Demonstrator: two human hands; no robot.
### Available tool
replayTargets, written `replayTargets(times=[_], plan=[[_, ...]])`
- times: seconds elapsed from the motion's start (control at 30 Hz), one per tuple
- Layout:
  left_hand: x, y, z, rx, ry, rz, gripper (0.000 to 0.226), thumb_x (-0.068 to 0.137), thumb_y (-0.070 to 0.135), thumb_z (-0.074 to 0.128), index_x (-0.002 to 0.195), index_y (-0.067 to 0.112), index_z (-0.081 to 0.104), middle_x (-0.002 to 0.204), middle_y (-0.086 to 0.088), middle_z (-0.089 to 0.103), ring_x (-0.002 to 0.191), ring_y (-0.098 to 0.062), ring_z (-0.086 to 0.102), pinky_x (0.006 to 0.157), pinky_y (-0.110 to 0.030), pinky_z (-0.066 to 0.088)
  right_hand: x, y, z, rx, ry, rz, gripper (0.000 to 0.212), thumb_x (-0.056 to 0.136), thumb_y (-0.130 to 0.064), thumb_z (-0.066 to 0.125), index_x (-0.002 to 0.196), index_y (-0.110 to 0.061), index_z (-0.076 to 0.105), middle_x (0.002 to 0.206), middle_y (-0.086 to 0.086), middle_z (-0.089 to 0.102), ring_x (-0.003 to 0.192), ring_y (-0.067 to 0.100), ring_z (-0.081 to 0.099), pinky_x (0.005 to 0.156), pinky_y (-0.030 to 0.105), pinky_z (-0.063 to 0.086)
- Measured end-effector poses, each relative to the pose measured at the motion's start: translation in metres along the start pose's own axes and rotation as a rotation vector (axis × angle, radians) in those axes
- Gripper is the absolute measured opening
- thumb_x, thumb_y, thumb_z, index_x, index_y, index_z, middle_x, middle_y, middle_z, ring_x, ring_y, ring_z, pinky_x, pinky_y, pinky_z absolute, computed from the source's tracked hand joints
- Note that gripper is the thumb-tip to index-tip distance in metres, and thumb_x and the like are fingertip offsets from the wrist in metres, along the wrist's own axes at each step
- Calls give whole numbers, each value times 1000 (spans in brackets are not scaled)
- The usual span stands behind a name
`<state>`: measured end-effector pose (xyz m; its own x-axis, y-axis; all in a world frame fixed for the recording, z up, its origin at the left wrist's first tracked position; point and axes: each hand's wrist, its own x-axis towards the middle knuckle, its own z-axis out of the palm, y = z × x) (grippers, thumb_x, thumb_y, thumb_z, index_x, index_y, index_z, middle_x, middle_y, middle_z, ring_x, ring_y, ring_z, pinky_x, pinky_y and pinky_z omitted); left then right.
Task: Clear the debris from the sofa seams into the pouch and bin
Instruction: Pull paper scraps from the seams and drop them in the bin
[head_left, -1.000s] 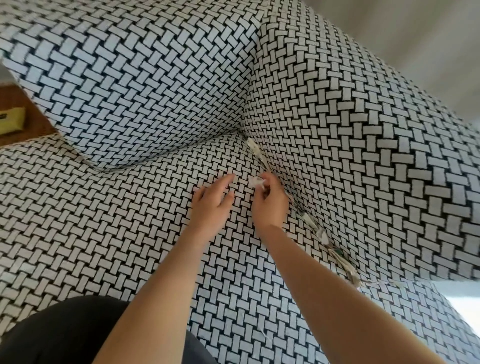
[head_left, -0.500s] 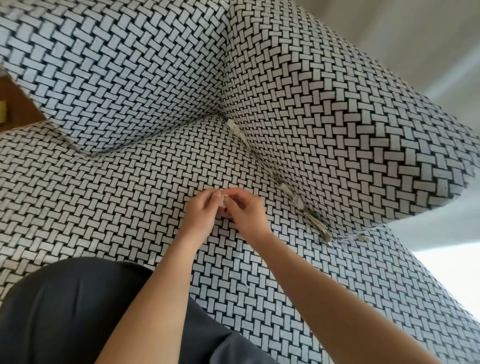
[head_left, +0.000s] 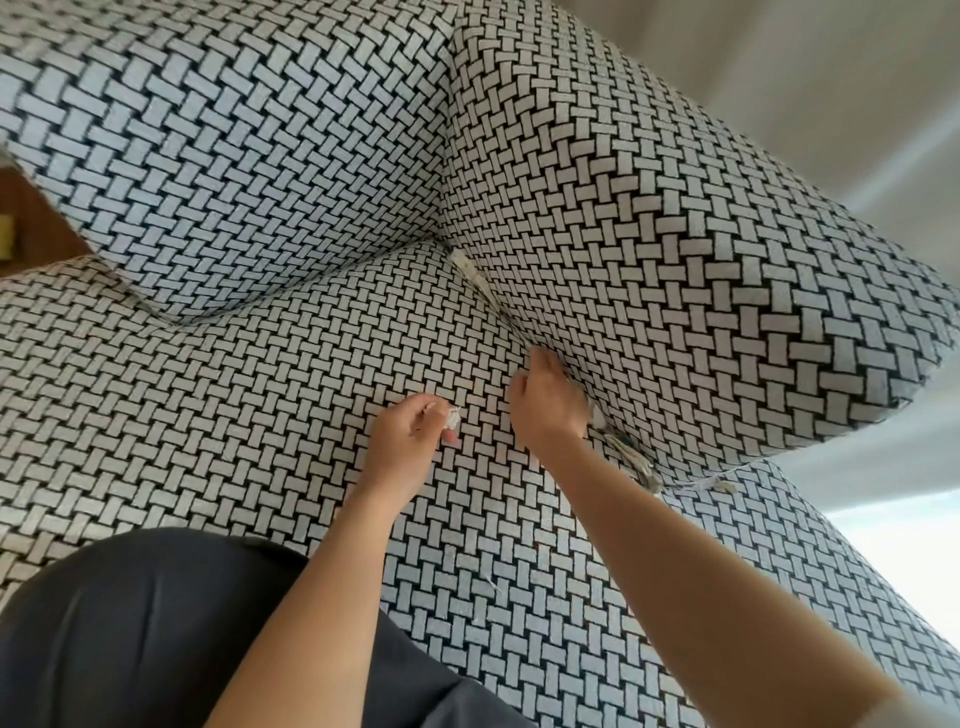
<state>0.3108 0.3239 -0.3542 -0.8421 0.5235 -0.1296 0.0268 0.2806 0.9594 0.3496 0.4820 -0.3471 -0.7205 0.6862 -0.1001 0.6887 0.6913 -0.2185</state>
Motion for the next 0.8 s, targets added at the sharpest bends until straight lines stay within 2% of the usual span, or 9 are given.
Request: replayTargets(times=[0.1, 0.2, 0.3, 0.37, 0.43, 0.5, 0.6, 0.7, 0.8], plan=[[-1, 3, -1, -5, 1, 0, 20, 96, 22, 46, 83, 32, 59, 72, 4, 65, 74, -15, 63, 64, -11, 44, 16, -11, 0, -79, -55, 71, 46, 98, -33, 24, 140, -13, 24, 137, 7, 42, 96, 32, 59, 63, 34, 38], [-1, 3, -1, -36, 2, -20, 19, 96, 23, 47, 84, 29, 60, 72, 2, 65, 78, -26, 63, 63, -11, 43, 28, -21, -2, -97, -83, 119, 44, 98, -32, 25, 133, -9, 34, 134, 11, 42, 104, 33, 55, 65, 36, 40], [-2, 4, -1, -57, -10, -10, 18, 96, 21, 47, 84, 24, 61, 72, 0, 65, 79, -38, 61, 68, -27, 45, 39, -26, -4, -162, -145, 106, 42, 97, -29, 27, 130, -6, 40, 131, 15, 41, 111, 33, 50, 72, 39, 45], [-2, 5, -3, -48, -19, -2, 19, 96, 20, 47, 85, 21, 62, 71, 0, 65, 74, -38, 60, 69, -32, 43, 45, -29, -3, -237, -199, 54, 41, 96, -25, 26, 129, -6, 44, 134, 16, 41, 113, 30, 48, 67, 36, 41], [-3, 7, -4, -50, -23, 6, 19, 96, 18, 47, 84, 22, 61, 70, 2, 64, 70, -33, 60, 70, -36, 44, 49, -31, -5, -255, -230, 54, 40, 96, -22, 27, 125, -9, 50, 132, 16, 42, 106, 27, 50, 60, 34, 36], [-3, 8, -5, -59, -20, 4, 18, 96, 17, 48, 84, 20, 61, 70, 0, 63, 68, -38, 58, 69, -44, 46, 50, -32, -8, -239, -241, 67, 38, 95, -21, 27, 121, -9, 52, 127, 15, 44, 96, 27, 52, 57, 32, 37], [-3, 8, -5, -51, -12, 9, 18, 96, 17, 48, 85, 18, 62, 70, 0, 63, 64, -37, 55, 63, -41, 45, 47, -23, -7, -174, -195, 42, 38, 96, -25, 26, 117, -7, 53, 117, 14, 51, 99, 31, 54, 69, 35, 41], [-3, 10, -4, -60, -8, -11, 17, 96, 18, 48, 88, 15, 62, 72, -2, 63, 72, -43, 59, 72, -53, 49, 53, -20, -10, -97, -208, 70, 38, 97, -28, 26, 106, -7, 57, 105, 11, 61, 82, 25, 53, 67, 30, 41], [-3, 11, -5, -70, -9, -27, 17, 96, 18, 48, 85, 20, 61, 71, -1, 64, 76, -45, 60, 76, -55, 48, 60, -24, -18, -102, -312, 125, 30, 97, -22, 31, 109, -8, 54, 90, 6, 57, 70, 18, 45, 60, 24, 36]])
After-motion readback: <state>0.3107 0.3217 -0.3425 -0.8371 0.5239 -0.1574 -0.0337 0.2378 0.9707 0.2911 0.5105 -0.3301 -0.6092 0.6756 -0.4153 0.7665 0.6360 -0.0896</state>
